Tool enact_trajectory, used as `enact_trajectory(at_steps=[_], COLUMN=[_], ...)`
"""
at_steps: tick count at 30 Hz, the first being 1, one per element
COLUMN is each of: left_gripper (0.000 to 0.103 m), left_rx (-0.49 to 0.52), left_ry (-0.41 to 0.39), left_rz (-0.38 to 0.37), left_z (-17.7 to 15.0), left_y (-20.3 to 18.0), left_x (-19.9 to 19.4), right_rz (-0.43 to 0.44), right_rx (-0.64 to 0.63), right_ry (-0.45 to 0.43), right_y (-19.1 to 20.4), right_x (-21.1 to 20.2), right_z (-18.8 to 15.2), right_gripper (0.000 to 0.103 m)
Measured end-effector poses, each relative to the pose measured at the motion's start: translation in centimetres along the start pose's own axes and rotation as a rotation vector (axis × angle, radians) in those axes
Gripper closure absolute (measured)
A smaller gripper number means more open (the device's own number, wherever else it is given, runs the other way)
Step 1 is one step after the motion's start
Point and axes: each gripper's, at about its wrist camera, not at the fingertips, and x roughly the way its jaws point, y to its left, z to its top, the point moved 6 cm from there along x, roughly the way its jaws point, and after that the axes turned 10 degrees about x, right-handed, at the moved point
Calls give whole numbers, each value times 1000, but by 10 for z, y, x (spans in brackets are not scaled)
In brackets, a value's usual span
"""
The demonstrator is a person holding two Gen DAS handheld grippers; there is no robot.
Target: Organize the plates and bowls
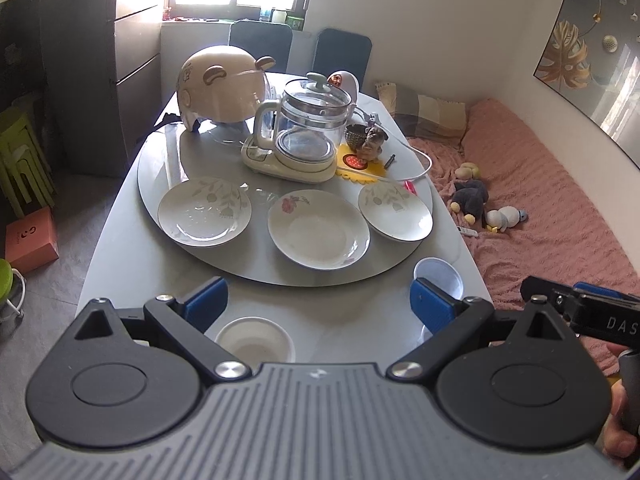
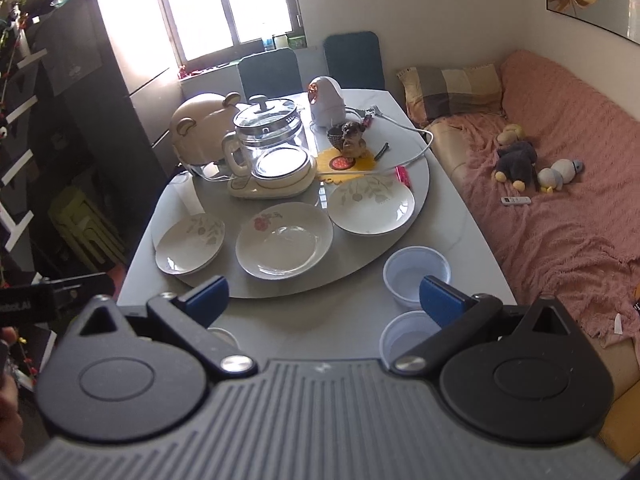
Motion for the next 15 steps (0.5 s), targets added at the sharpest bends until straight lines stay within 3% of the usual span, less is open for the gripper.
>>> enact_trajectory(at_steps=[8,15], left_gripper=[4,4], left_rx=[19,56], left_ry=[20,47], left_rz=[-20,-78], left_z=[-5,2], left_y=[32,28], left_x=[5,25], right_rz=[-18,-47], right_rx=[41,73], right_ry=[-24,4], right_y=[29,30], right_x=[7,11], right_z=[-12,-23], right_gripper=[0,0])
